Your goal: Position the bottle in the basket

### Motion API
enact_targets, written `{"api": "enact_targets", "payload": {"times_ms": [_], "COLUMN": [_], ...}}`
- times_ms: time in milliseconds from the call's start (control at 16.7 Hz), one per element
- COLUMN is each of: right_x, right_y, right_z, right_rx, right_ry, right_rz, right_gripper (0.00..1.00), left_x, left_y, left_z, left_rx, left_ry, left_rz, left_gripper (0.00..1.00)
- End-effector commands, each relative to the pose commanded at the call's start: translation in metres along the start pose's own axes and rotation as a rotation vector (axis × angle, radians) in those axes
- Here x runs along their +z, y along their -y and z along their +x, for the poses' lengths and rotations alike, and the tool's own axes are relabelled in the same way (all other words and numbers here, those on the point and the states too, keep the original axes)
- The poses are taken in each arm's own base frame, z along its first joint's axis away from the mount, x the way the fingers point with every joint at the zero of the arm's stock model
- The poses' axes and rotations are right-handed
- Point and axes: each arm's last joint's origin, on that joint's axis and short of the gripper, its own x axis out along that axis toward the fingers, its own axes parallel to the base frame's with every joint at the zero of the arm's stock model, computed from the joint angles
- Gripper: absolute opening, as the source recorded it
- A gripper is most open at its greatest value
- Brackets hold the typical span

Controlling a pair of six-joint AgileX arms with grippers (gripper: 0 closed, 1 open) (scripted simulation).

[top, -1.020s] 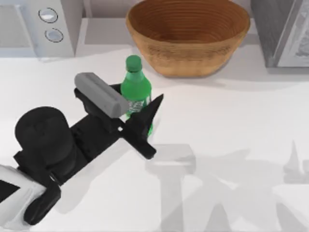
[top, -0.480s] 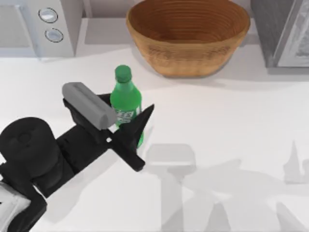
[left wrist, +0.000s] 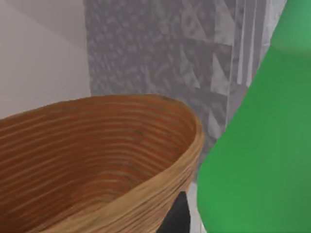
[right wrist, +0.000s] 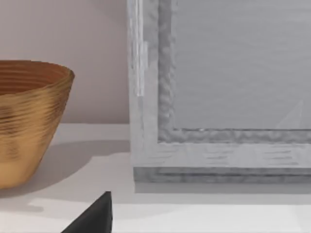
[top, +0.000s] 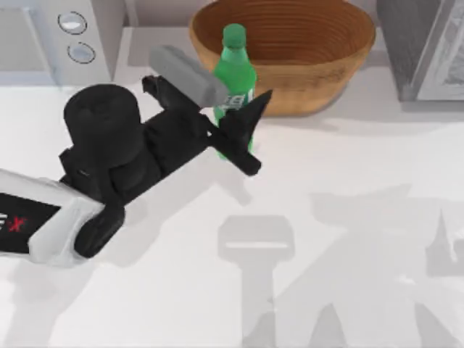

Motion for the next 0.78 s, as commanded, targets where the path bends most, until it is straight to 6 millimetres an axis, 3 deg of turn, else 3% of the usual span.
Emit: {"api": "enact_targets", "payload": {"times_ms": [240,420,600,780], "right_x": [0.000,0.000,0.000,0.000], "right_y": [0.000,0.000,0.000,0.000], "right_z": [0.000,0.000,0.000,0.000], "right_rx": [0.000,0.000,0.000,0.000], "right_ry": [0.000,0.000,0.000,0.000], "right_rz": [0.000,0.000,0.000,0.000], "right_gripper": [1.00,1.00,1.00,1.00], "left_x": [0.042,0.078,0.104,0.118], "left_y": [-0.033,-0.059,-0.080,-0.092], "left_z": [0.068,0.105,0.125,0.132], "left_rx": [0.000,0.008,0.017,0.024], "left_ry": [0.028,0.043,0.037,0.023], "left_rz": [0.011,0.019,0.019,0.015], "left_gripper": [0.00,0.00,0.00,0.00]}}
